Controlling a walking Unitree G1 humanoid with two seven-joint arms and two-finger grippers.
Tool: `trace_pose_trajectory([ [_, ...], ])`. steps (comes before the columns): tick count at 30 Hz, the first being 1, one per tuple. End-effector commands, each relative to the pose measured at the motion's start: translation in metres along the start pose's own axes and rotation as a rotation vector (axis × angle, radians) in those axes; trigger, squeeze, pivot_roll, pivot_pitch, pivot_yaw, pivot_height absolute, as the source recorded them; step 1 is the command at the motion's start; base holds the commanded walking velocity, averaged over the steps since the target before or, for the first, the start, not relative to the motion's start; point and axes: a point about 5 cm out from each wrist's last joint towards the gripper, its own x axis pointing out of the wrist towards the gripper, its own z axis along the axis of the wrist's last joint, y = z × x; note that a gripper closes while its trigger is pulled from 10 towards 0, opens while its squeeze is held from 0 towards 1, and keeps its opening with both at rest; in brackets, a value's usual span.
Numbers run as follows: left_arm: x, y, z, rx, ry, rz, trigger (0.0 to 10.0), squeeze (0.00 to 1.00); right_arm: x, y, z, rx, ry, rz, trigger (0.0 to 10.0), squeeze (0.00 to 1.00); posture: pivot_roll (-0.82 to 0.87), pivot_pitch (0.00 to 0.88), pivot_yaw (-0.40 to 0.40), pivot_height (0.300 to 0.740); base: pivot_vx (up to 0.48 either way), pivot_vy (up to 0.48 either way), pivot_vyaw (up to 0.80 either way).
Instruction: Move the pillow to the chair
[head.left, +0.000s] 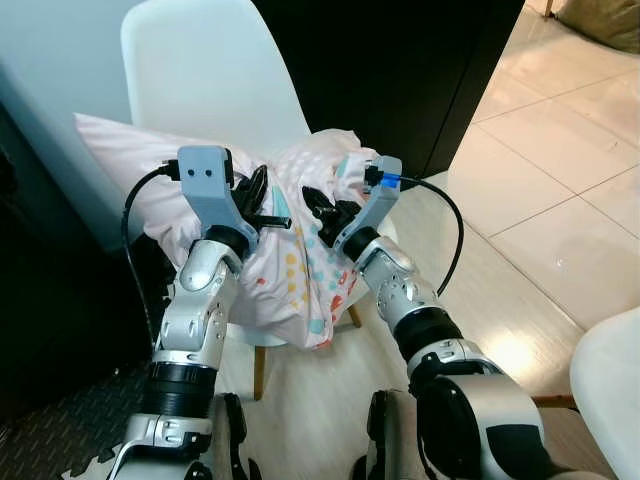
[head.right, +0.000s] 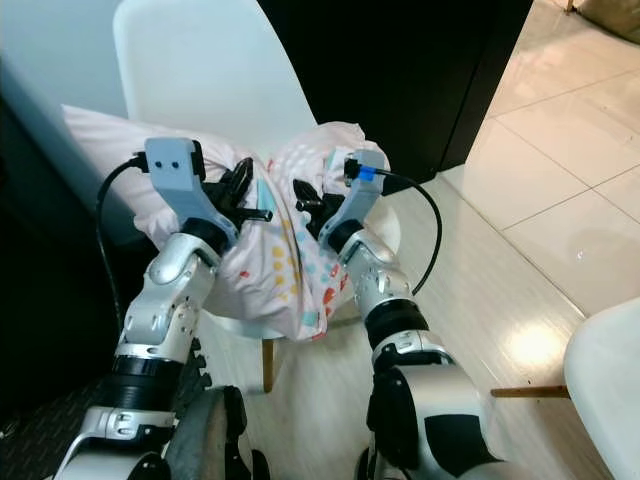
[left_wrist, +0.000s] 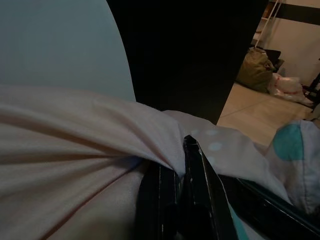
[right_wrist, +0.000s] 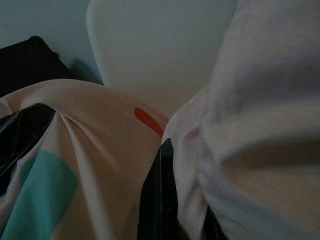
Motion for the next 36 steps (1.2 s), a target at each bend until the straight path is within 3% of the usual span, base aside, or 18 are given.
trace_pose_trajectory([
  [1,0.001,-0.003,0.008,0.027,-0.054,-0.014,10.0,0.00,0.008,0.015,-0.003,0.003,0.005,0.074,10.0,0.00,0.07,0.258,-0.038,0.576,0.000,0.000,0.00],
  [6,0.010,0.017,0.012,0.076,-0.075,0.073,10.0,0.00,0.020,0.019,0.018,-0.013,-0.056,0.052,10.0,0.00,0.08,0.267,-0.047,0.576,0.000,0.000,0.00],
  [9,0.011,0.019,0.013,0.080,-0.080,0.081,10.0,0.00,0.022,0.020,0.020,-0.020,-0.059,0.048,10.0,0.00,0.08,0.270,-0.050,0.576,0.000,0.000,0.00],
  [12,0.021,0.037,0.023,0.142,-0.120,0.140,10.0,0.00,0.027,0.023,0.032,-0.035,-0.097,0.036,10.0,0.00,0.08,0.285,-0.056,0.576,0.000,0.000,0.00],
  [17,0.021,0.052,0.022,0.165,-0.126,0.212,10.0,0.00,0.026,0.019,0.036,-0.052,-0.126,-0.010,10.0,0.00,0.08,0.299,-0.061,0.576,0.000,0.000,0.00],
  [21,0.014,0.059,0.006,0.184,-0.081,0.254,10.0,0.00,0.020,0.009,0.027,-0.065,-0.099,-0.078,10.0,0.00,0.08,0.314,-0.063,0.576,0.000,0.000,0.00],
  [22,0.006,0.061,-0.011,0.167,-0.027,0.274,10.0,0.00,0.012,-0.001,0.014,-0.082,-0.052,-0.129,10.0,0.00,0.08,0.322,-0.063,0.576,0.000,0.000,0.00],
  [27,-0.011,0.063,-0.039,0.138,0.058,0.318,10.0,0.00,-0.005,-0.017,-0.011,-0.096,0.035,-0.201,10.0,0.00,0.07,0.328,-0.065,0.576,0.000,0.000,0.00],
  [30,-0.019,0.062,-0.052,0.081,0.096,0.344,10.0,0.00,-0.011,-0.020,-0.023,-0.092,0.079,-0.205,10.0,0.00,0.06,0.328,-0.064,0.576,0.000,0.000,0.00],
  [34,-0.022,0.059,-0.057,0.074,0.106,0.335,10.0,0.00,-0.013,-0.020,-0.028,-0.089,0.095,-0.200,10.0,0.00,0.06,0.328,-0.064,0.576,0.000,0.000,0.00],
  [35,-0.023,0.058,-0.059,0.073,0.107,0.330,10.0,0.20,-0.013,-0.020,-0.029,-0.088,0.100,-0.200,10.0,0.00,0.06,0.325,-0.062,0.576,0.000,0.000,0.00],
  [36,-0.023,0.057,-0.060,0.063,0.106,0.328,10.0,1.00,-0.014,-0.020,-0.030,-0.080,0.103,-0.198,10.0,0.67,0.06,0.320,-0.061,0.576,0.000,0.000,0.00],
])
